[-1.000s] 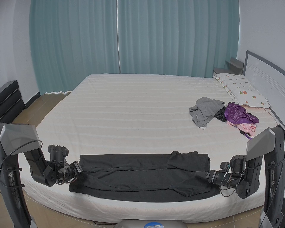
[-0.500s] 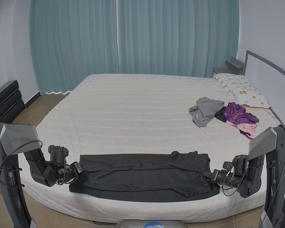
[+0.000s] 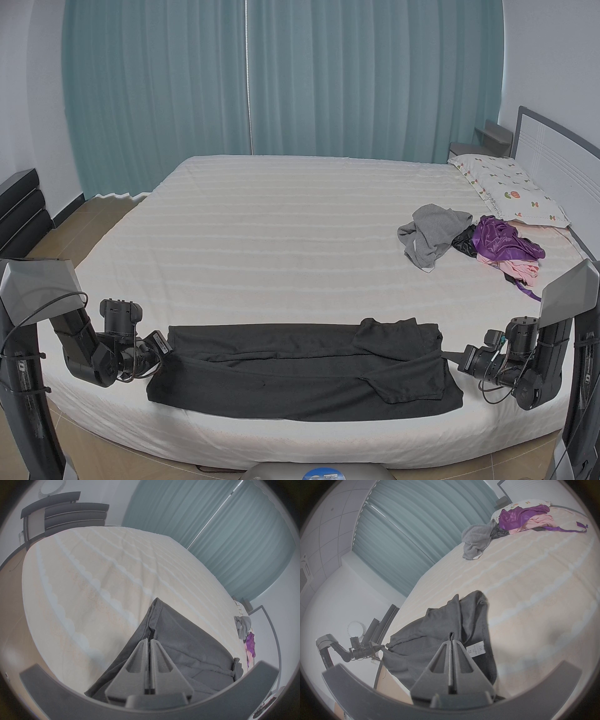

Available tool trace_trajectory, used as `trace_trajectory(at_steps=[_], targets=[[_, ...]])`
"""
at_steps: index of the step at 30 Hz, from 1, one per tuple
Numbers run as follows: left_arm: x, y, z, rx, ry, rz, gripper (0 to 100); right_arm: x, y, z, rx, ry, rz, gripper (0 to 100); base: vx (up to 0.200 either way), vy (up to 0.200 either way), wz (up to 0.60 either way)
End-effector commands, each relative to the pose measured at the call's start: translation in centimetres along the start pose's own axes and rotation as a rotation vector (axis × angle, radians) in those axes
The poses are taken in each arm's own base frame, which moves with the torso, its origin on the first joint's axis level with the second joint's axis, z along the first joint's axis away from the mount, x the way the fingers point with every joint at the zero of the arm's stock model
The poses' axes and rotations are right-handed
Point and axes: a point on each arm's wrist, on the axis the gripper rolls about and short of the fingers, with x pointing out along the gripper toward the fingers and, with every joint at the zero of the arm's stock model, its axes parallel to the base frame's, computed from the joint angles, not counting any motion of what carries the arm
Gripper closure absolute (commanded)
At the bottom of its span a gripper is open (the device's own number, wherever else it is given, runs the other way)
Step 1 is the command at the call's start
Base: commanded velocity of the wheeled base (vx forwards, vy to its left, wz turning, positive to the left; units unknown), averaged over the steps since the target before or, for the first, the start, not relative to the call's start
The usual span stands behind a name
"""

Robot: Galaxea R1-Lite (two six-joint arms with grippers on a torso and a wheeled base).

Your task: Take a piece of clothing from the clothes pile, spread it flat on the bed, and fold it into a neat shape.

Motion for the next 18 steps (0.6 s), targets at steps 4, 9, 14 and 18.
trace_trajectory(at_steps=[4, 9, 14, 18], targets=[[0.9, 0.3, 0.1, -0.010, 0.002, 0.010, 100, 0.8, -0.6, 0.0, -0.003, -0.012, -0.003, 100, 0.000, 0.000, 0.00], [1.6, 0.5, -0.2, -0.011, 0.011, 0.020, 100, 1.5, -0.9, -0.3, -0.003, -0.003, -0.006, 100, 0.000, 0.000, 0.00], [1.9, 0.5, 0.1, -0.012, 0.002, 0.020, 100, 2.1, -1.3, -0.5, -0.003, -0.002, -0.007, 100, 0.000, 0.000, 0.00], [1.9, 0.8, 0.5, -0.018, -0.026, 0.041, 100, 2.4, -1.1, -0.9, -0.008, 0.016, -0.001, 100, 0.000, 0.000, 0.00]])
